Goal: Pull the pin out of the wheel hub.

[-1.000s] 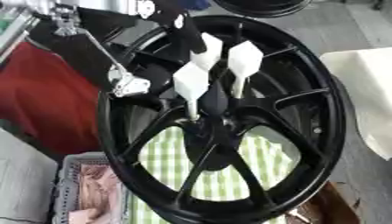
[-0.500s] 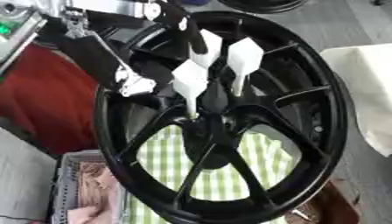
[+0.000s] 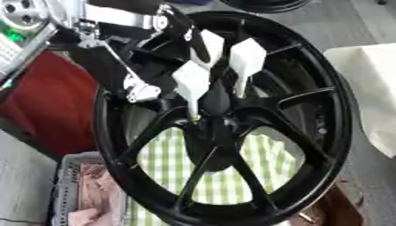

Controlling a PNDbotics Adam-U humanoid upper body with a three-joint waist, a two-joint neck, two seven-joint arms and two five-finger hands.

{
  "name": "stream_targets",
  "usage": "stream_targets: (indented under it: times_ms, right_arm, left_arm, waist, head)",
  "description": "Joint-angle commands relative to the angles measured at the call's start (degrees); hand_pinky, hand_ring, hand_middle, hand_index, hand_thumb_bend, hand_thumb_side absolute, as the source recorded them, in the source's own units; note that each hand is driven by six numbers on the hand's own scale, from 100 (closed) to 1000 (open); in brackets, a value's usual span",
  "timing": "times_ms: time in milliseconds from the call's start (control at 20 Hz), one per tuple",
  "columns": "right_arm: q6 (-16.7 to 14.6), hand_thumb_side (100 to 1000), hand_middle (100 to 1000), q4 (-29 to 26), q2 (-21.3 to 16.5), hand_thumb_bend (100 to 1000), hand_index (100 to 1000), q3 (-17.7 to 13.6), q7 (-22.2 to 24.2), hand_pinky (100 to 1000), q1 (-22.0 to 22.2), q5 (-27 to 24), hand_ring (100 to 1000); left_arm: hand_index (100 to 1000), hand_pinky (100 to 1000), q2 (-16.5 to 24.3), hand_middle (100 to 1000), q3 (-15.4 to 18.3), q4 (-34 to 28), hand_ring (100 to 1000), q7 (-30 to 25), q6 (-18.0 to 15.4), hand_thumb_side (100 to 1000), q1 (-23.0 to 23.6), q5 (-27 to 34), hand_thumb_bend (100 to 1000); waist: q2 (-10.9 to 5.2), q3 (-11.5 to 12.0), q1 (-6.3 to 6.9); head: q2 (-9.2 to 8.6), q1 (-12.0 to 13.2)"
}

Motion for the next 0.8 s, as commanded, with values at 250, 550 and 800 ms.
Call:
stream_targets:
  times_ms: [250,550,800]
  right_arm:
    - [-0.16,281,548,-0.58,-0.37,318,556,-0.07,-0.21,420,-0.22,-0.29,615]
    - [0.04,282,548,-0.58,0.05,319,555,0.08,-0.21,420,-0.51,-0.51,615]
    - [0.07,282,548,-0.58,0.16,321,555,0.15,-0.23,421,-0.65,-0.62,615]
  left_arm:
    - [897,927,0.14,826,-0.68,1.31,813,0.05,-1.16,125,-0.5,-2.24,110]
    - [899,922,-0.31,823,-0.99,2.42,809,0.05,-1.85,121,-0.4,-3.29,115]
    - [898,921,-0.63,822,-1.16,3.09,808,0.05,-2.28,119,-0.37,-3.73,117]
  waist:
    - [-0.71,-0.34,-0.07]
    - [-0.51,-0.53,-0.08]
    - [-0.44,-0.6,-0.09]
  head:
    - [-0.85,0.25]
    - [-1.2,0.17]
    - [-1.67,-0.34]
